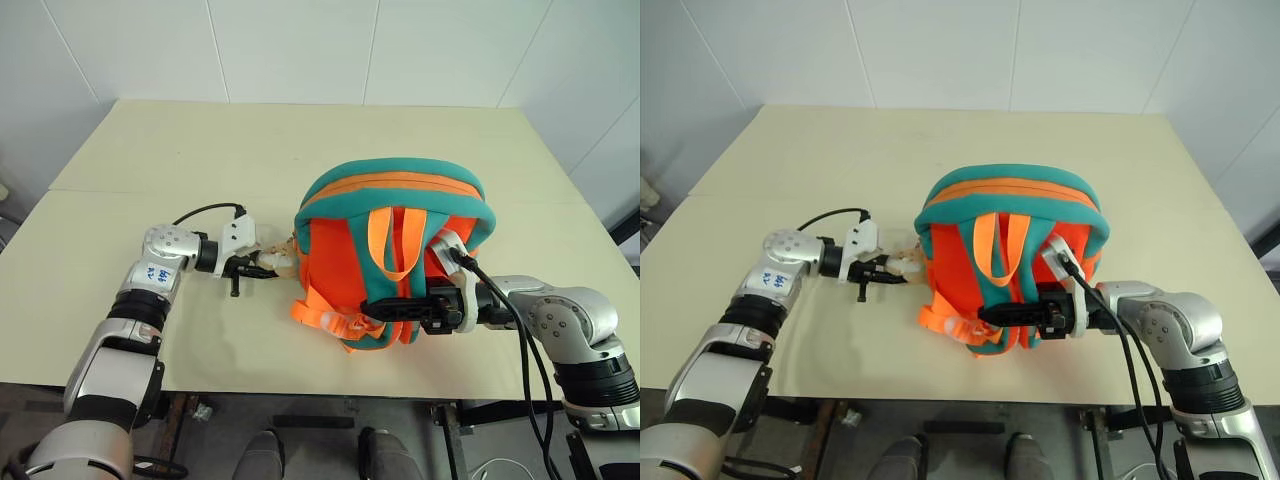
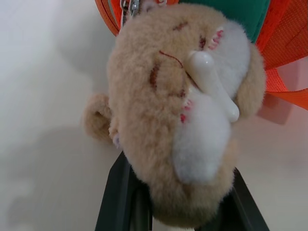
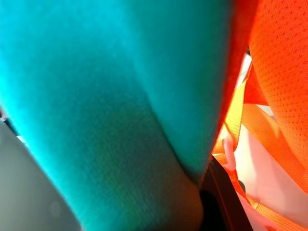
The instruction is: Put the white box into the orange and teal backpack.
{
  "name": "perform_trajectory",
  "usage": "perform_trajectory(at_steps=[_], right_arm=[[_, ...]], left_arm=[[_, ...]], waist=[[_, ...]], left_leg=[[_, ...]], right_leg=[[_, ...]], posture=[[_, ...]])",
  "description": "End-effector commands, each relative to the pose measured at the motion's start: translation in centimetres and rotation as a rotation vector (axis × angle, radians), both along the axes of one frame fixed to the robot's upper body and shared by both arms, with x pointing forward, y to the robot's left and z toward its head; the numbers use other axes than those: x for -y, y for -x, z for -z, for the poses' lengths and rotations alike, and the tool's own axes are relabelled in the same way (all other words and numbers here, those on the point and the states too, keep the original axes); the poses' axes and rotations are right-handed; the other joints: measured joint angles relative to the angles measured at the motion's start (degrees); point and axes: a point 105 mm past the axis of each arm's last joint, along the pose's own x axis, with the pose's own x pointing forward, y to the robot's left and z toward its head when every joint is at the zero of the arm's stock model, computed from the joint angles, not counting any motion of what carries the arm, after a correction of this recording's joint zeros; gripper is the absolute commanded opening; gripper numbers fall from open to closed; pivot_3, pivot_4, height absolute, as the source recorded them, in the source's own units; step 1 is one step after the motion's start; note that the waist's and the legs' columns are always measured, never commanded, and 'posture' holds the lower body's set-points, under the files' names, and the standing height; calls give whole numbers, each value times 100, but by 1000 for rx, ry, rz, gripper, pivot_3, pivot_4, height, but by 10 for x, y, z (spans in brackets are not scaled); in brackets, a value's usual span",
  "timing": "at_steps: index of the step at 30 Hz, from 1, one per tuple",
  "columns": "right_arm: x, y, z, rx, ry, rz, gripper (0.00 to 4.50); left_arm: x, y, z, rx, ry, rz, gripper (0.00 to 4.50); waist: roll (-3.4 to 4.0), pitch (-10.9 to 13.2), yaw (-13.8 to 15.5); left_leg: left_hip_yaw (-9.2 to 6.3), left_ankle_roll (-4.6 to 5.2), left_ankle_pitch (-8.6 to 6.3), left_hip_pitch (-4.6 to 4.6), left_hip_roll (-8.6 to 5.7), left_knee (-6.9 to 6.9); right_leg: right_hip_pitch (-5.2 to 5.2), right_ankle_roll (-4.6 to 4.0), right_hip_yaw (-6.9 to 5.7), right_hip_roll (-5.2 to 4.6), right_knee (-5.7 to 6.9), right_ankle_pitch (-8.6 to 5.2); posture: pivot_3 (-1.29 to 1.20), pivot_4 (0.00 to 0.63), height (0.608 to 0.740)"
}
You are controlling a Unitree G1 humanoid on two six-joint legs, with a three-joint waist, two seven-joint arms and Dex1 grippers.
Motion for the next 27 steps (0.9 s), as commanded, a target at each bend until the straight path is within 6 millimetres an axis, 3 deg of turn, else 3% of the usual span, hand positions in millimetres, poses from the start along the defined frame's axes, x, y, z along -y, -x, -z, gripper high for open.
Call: perform_trajectory(at_steps=[1, 2, 3, 4, 8, 15, 18, 22, 27], right_arm=[[2, -1, 6, 163, 54, 38, 20], [5, -3, 9, 185, 75, 56, 20], [7, 1, 6, 219, 70, 35, 726], [9, -2, 3, 266, 72, 60, 941], [29, -11, -14, 344, 45, 181, 2221], [77, -6, -14, 389, 130, 317, 4477], [96, -6, -14, 419, 178, 362, 4477], [117, -14, -8, 485, 279, 389, 4477], [125, -29, -14, 570, 313, 400, 4477]], left_arm=[[-8, 12, 11, -33, 15, -18, 662], [-12, 18, 9, -61, 38, -32, 662], [-15, 22, 4, -53, 54, -43, 651], [-18, 27, 0, -45, 69, -55, 1276], [-28, 57, -7, -62, 100, -69, 2505], [-46, 96, -16, -57, 149, -219, 4500], [-47, 103, -21, -54, 171, -250, 4500], [-43, 107, -29, -28, 178, -218, 4500], [-44, 101, -36, 1, 145, -175, 4500]], waist=[[1, -3, -1], [1, -3, -4], [1, -3, -16], [1, -3, -26], [1, -2, -100], [1, -2, -110], [2, -2, -115], [0, -2, -140], [1, -2, -205]], left_leg=[[0, 0, 0, 1, 0, 0], [0, 0, 0, 2, 0, 0], [0, 0, 0, 2, 0, 0], [2, -1, -1, 2, 0, -1], [2, -1, 0, 9, 2, -5], [2, -1, 0, 13, 2, -8], [7, 2, 2, 13, 2, -8], [26, 6, 4, 39, 3, -8], [49, 7, 5, 77, 8, -11]], right_leg=[[1, 0, 0, 0, 0, 0], [4, 0, 0, 0, -2, 0], [3, 0, 1, 0, -2, 0], [2, 0, 3, 0, -2, 0], [2, -3, 7, 0, 4, -1], [7, -11, 7, -1, -3, -5], [12, -83, 8, -1, -27, -38], [34, -100, 15, -5, -45, -33], [72, -108, 27, -7, -73, -13]], posture=[[0, 150, 740], [0, 150, 740], [0, 150, 740], [0, 150, 740], [0, 150, 740], [0, 150, 740], [0, 150, 740], [0, 150, 740], [0, 150, 740]])
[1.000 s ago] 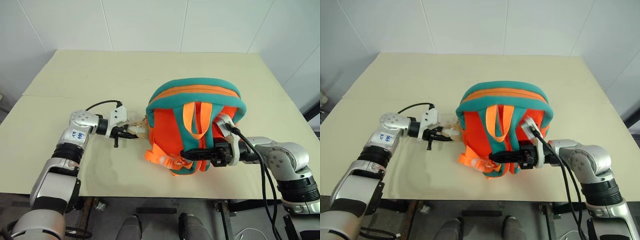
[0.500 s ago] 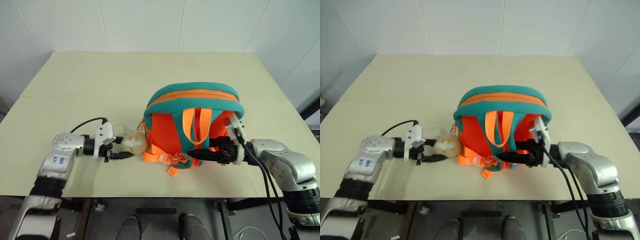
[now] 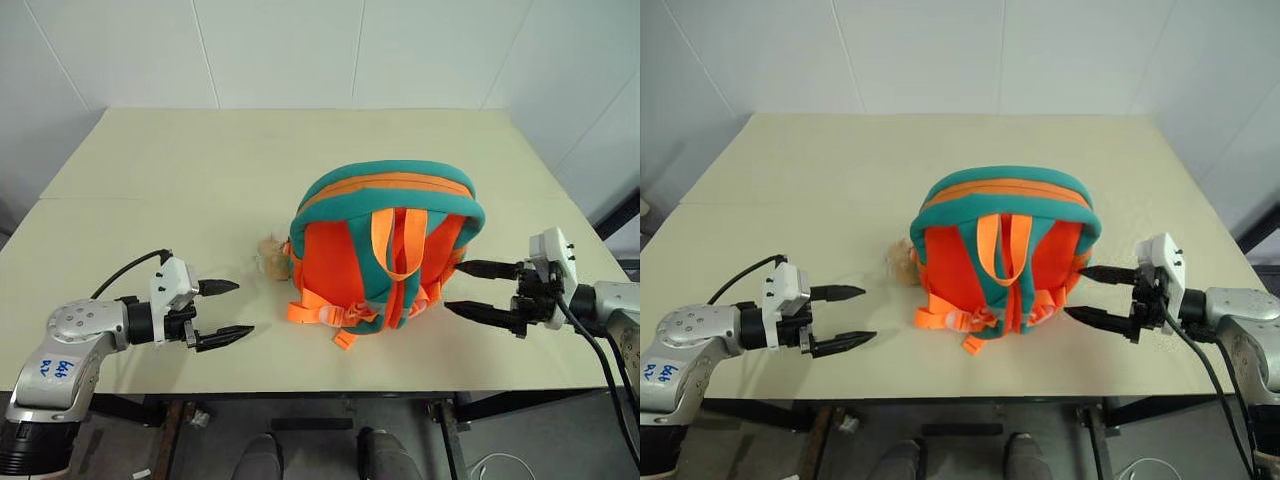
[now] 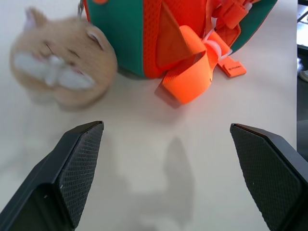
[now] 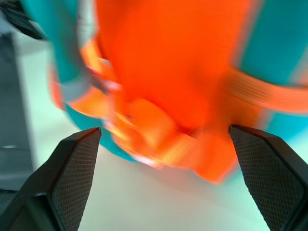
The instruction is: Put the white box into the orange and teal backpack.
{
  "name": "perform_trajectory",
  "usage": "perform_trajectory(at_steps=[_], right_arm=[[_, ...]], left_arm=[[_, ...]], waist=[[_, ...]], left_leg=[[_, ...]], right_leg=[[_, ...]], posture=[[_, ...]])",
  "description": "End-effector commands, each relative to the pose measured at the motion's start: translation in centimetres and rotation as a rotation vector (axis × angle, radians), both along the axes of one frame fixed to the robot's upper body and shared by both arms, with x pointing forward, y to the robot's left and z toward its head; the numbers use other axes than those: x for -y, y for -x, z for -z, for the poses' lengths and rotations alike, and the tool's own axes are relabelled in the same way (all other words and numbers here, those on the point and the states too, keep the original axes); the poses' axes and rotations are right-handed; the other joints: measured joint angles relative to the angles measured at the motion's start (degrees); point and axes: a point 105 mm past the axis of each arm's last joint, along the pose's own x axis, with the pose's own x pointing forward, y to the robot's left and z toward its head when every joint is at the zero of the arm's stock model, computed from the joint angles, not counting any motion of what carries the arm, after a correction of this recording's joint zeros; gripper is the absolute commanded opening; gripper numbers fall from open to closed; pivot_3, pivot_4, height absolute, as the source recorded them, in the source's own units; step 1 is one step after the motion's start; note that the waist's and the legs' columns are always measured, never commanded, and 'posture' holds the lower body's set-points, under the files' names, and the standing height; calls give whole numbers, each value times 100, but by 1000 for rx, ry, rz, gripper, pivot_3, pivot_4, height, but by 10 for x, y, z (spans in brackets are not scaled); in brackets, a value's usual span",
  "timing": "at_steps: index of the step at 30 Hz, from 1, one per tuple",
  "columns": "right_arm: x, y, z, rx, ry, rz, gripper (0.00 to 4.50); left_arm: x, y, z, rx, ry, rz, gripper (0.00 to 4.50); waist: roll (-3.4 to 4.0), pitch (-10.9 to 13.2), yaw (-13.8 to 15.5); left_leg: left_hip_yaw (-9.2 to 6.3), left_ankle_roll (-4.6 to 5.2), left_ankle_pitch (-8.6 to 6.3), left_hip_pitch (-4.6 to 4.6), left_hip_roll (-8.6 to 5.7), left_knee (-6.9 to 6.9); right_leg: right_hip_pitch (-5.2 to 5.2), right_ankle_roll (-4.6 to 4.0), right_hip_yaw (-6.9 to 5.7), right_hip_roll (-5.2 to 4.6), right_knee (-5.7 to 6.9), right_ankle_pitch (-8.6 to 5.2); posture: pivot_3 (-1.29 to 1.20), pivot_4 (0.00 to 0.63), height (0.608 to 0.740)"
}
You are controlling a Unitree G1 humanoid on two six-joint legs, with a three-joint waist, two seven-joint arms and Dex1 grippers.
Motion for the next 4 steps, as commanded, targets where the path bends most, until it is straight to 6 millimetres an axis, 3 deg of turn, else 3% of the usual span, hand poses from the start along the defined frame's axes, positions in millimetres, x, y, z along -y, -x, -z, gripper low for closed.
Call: perform_trajectory(at_steps=[1, 4], right_arm=[[1, -5, -11, 92, 49, -27, 4477], [3, -10, -13, 131, 71, -30, 4477]], left_arm=[[0, -2, -14, 67, -38, 41, 4500], [0, -3, -20, 85, -49, 43, 4500]], waist=[[1, 0, -26], [1, 0, -33]], left_leg=[[4, 1, 0, 1, 1, -1], [6, 1, 0, 2, 1, -11]], right_leg=[[0, 0, 3, 0, -3, 3], [-1, 0, 6, 0, -6, 0]], posture=[[0, 150, 740], [0, 150, 740]])
